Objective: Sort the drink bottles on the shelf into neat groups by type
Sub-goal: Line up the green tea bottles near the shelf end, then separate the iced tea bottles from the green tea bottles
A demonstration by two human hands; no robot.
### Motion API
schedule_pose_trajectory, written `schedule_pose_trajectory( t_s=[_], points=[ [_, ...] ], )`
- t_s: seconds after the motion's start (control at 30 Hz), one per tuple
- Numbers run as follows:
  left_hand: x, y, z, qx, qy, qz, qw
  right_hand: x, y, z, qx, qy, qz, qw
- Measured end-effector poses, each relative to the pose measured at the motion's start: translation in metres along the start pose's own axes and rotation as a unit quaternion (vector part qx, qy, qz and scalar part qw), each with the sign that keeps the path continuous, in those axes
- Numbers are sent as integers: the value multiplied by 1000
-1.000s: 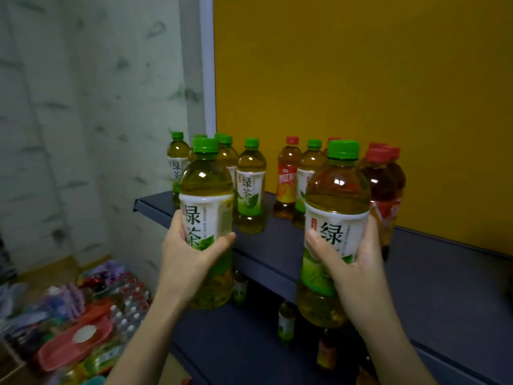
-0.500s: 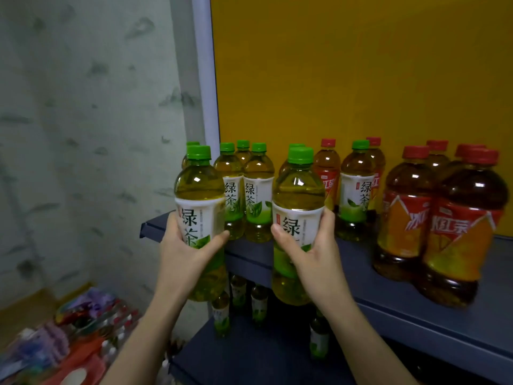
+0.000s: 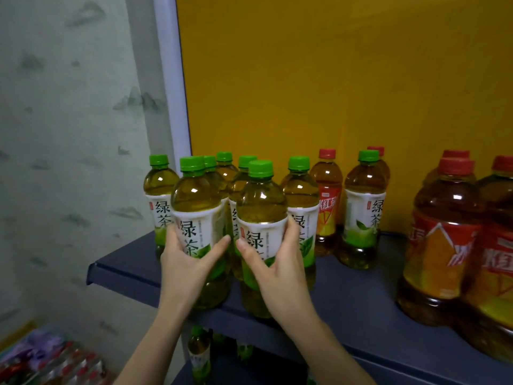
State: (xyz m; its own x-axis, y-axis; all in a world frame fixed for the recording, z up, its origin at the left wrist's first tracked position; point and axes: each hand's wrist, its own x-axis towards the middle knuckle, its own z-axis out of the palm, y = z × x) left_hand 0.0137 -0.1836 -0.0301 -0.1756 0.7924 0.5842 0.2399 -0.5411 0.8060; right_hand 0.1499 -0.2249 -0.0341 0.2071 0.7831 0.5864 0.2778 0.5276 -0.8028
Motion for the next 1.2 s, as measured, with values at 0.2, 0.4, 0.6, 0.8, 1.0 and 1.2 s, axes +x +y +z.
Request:
schedule_pose_trajectory(
  t_s=[0.2, 0.4, 0.6, 0.8, 1.0, 1.2],
  points=[
    [12, -20, 10, -6, -22, 4, 1000, 10, 5, 13, -20, 24, 17, 999],
    [31, -41, 17, 10, -37, -9, 999, 20, 11, 30, -40, 66, 30, 997],
    [39, -43, 21, -27, -52, -17, 998, 25, 10, 38, -76, 79, 50, 993],
    [40, -40, 17, -62, -70, -1, 996, 21, 3, 42, -138, 85, 68, 984],
    [38, -37, 11, -32, -81, 23, 996, 18, -11, 37, -340, 69, 84, 934],
    [27, -37, 3, 43, -63, 96, 992, 9, -33, 20, -484, 48, 60, 872]
  ],
)
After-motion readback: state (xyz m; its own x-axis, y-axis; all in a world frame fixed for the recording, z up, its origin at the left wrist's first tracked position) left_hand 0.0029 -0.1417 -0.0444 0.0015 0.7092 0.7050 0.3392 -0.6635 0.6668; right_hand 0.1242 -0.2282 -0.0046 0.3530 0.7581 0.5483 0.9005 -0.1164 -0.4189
